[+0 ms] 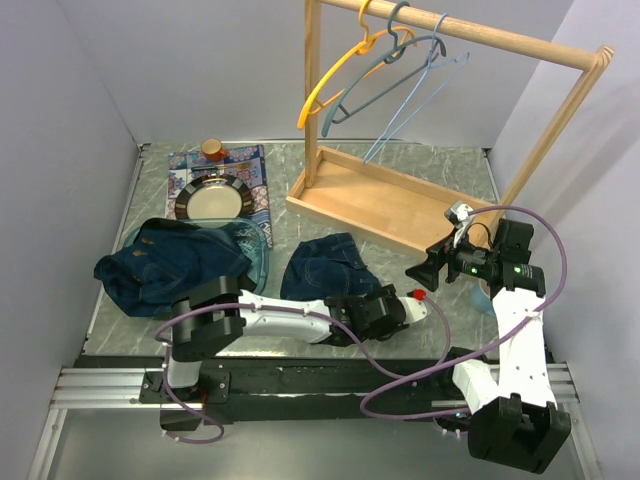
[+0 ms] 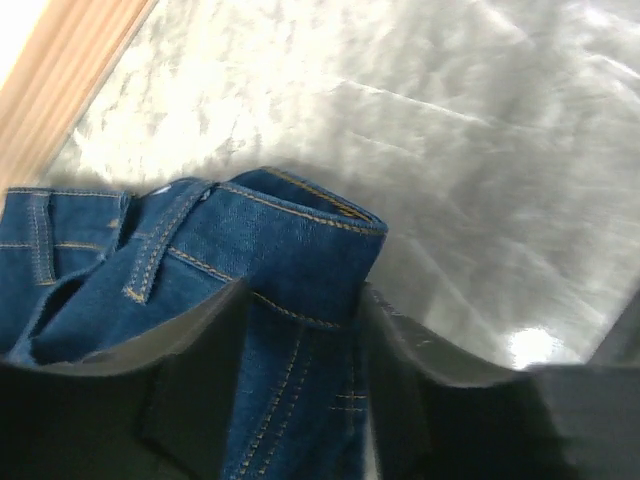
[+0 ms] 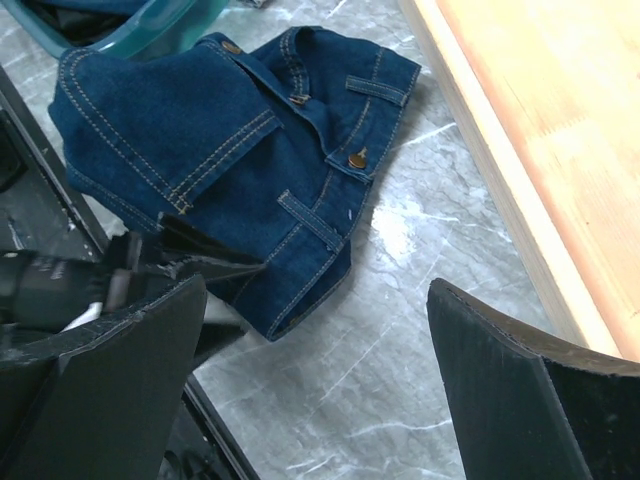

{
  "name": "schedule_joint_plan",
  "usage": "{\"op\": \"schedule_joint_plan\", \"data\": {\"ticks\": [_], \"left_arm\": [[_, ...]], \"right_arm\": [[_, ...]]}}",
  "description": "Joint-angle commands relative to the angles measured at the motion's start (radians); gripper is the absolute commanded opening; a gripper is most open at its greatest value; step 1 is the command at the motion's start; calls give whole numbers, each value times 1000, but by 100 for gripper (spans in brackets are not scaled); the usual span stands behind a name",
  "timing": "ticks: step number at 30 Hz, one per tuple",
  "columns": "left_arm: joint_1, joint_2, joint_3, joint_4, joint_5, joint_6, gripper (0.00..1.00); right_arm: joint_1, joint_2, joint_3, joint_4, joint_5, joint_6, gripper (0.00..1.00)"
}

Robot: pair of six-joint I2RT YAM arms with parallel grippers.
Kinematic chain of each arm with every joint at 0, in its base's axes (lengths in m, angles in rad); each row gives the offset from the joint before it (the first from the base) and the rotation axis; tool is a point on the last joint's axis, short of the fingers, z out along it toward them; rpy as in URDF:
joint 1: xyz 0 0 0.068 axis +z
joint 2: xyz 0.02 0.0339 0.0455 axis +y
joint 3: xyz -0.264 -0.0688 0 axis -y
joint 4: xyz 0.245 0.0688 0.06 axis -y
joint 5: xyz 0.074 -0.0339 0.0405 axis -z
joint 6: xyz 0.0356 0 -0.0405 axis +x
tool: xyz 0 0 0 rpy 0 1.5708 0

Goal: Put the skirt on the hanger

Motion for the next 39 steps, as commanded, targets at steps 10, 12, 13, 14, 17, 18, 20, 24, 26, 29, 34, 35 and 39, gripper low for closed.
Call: {"op": "schedule_joint_plan", "data": {"ticks": [10,12,13,14,17,18,20,24,26,29,34,35,39], "left_arm": [[43,-184,5,4,-22,-139,1],[104,-255,-15,-25,61,-190,1],[142,-333,-37,-34,108,-233,1],[164,-375,-51,-62,132,-249,1],[241,-553,-104,-105,211,-306,1],[265,-597,-135,-134,242,-344,1],[347,-715,-166,-171,306,-391,1],[459,-919,-286,-258,359,-538,1],[491,-975,-346,-281,335,-591,1],[509,-1062,-388,-329,305,-674,1],[517,-1182,-453,-326,288,-755,1],[519,-1190,-457,-329,288,-760,1],[522,-1197,-453,-343,276,-764,1]], "right_arm": [[-5,8,4,-24,-44,-46,98],[-5,5,6,-38,-44,-57,98],[-4,7,7,-44,-46,-77,99],[-3,4,6,-49,-48,-86,99],[18,11,6,-81,-46,-147,100],[23,19,10,-92,-46,-167,100],[59,36,16,-121,-46,-226,100],[231,56,16,-114,12,-345,100],[352,59,-13,-39,58,-362,100],[468,96,-49,111,112,-378,100],[611,244,-21,359,274,-301,100],[653,314,22,379,297,-298,100],[711,471,117,429,441,-284,100]]}}
